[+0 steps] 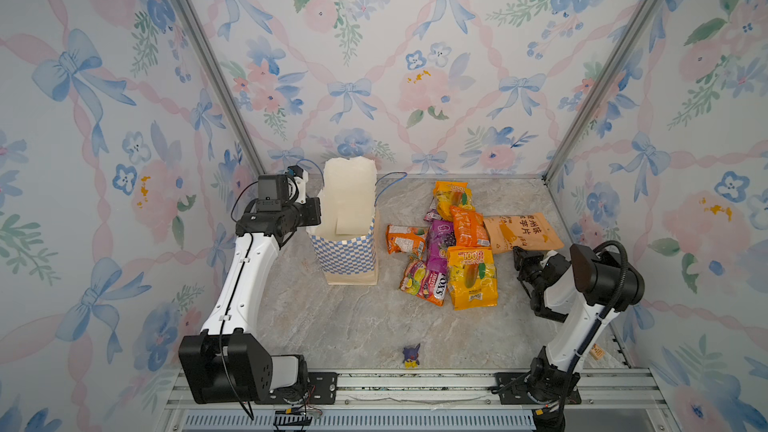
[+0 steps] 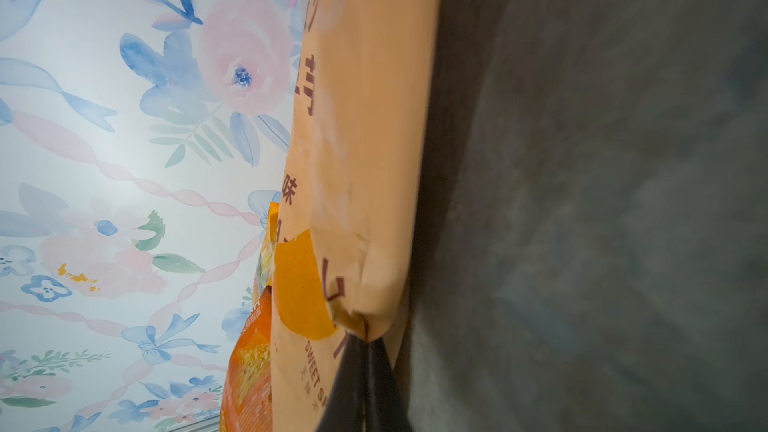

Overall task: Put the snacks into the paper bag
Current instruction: 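Lift the orange chip bag with the right gripper toward the paper bag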

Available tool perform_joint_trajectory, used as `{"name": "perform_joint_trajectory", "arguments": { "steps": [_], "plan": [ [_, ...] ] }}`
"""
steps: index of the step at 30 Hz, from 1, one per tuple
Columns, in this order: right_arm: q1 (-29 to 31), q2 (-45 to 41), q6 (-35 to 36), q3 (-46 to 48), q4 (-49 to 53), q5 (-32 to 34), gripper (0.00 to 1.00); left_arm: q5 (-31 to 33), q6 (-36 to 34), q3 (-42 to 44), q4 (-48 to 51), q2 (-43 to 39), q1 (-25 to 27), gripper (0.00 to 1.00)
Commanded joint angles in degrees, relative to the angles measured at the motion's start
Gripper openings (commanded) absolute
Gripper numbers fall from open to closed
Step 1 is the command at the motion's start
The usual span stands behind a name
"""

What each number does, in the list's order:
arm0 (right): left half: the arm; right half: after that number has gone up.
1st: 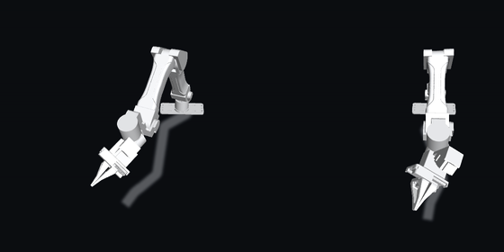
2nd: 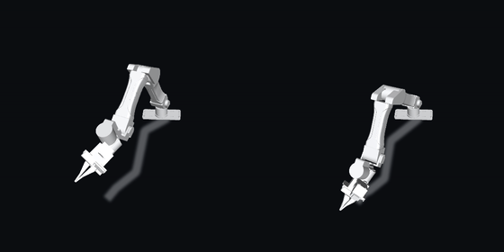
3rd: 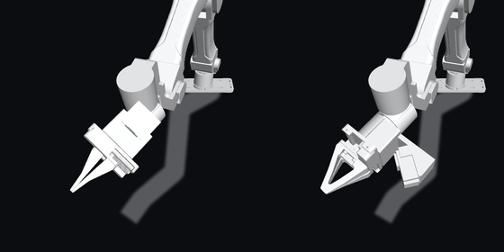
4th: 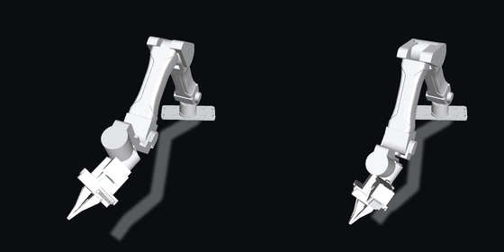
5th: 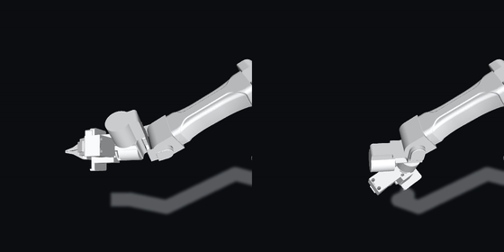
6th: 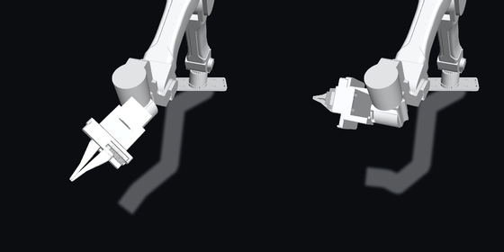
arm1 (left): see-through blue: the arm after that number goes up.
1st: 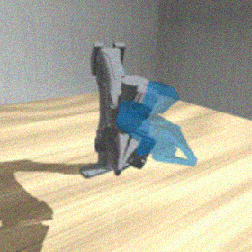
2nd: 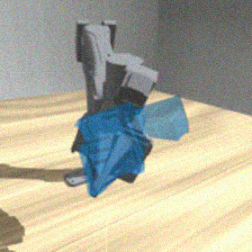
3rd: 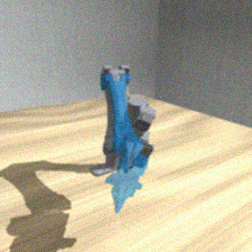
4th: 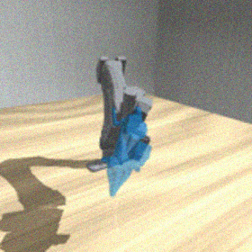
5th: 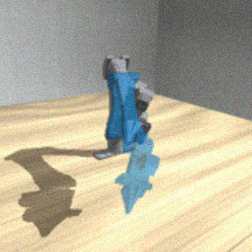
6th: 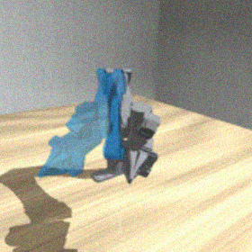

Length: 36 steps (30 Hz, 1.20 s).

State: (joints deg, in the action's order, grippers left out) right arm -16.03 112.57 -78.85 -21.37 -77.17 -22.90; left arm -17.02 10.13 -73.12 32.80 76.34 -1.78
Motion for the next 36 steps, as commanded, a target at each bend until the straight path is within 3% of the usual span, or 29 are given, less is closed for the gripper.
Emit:
{"name": "perform_joint_trajectory", "arguments": {
  "steps": [1,9,27,36],
  "plan": [
    [0.0,-6.7,7.6,-1.2,14.6,-1.5,0.00,-0.7,0.1,0.1,0.2,-0.6,0.3,0.00],
    [3.7,-31.7,30.2,-15.9,59.3,2.5,0.00,-1.6,0.3,-0.1,0.3,-0.6,0.5,0.00],
    [6.4,-36.2,42.7,-50.1,96.0,-7.3,0.00,-2.3,0.2,-0.1,0.3,-0.7,0.5,0.00],
    [12.2,-36.5,47.8,-65.3,107.0,-9.8,0.00,-2.6,0.2,-0.2,0.3,-0.5,0.4,0.00]
  ]
}}
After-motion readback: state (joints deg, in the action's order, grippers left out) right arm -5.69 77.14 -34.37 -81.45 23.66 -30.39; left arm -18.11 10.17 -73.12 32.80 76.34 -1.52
